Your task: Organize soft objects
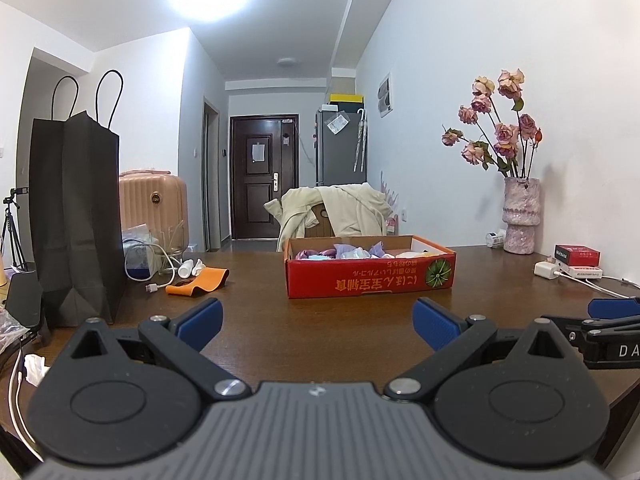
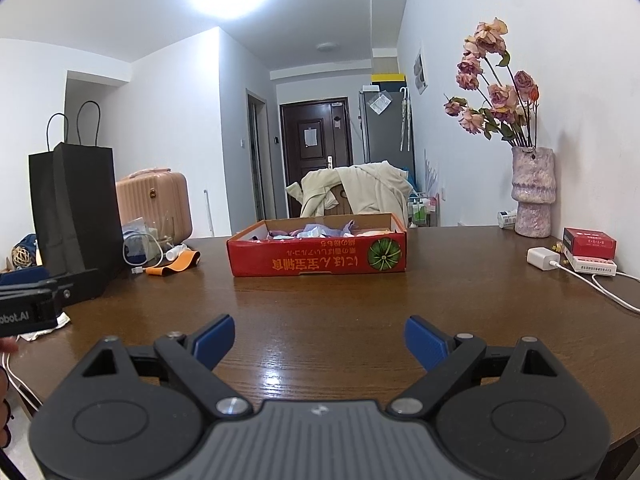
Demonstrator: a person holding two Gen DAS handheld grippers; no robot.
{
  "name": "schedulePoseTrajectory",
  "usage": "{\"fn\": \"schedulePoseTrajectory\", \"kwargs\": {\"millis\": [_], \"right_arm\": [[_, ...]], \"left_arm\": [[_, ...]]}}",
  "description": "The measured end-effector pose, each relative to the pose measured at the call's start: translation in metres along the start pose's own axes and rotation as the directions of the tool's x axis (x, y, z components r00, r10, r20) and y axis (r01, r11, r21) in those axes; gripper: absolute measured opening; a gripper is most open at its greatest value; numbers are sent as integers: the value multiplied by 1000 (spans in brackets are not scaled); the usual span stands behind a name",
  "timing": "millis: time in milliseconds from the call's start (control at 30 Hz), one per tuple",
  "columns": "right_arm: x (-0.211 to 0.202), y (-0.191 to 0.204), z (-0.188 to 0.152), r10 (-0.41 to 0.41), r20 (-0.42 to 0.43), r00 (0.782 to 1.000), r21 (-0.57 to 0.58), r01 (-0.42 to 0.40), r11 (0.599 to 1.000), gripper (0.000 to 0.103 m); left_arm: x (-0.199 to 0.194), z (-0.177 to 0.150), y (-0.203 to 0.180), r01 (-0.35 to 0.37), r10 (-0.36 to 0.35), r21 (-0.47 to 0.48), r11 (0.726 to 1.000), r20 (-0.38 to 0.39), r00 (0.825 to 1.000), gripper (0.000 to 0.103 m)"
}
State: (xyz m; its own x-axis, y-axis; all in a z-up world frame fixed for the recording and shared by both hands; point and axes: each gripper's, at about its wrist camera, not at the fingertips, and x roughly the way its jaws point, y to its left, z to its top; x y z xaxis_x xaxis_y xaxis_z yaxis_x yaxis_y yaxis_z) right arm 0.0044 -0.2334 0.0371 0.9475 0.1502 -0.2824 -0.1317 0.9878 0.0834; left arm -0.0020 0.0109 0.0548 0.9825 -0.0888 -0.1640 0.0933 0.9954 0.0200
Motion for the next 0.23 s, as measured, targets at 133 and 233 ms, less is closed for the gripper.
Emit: {"fn": "schedulePoseTrajectory", "kwargs": {"millis": [133, 233], "right_arm": [[-1, 1, 1, -4, 10, 1000, -9, 4, 1000, 92], [-5, 4, 3, -2, 44, 999, -31, 3, 1000, 92]], "left_arm": [[-2, 0, 1, 6, -6, -2, 1000, 18, 1000, 103], [-6, 1, 1, 10, -11, 6, 1000, 40, 999, 103]]}}
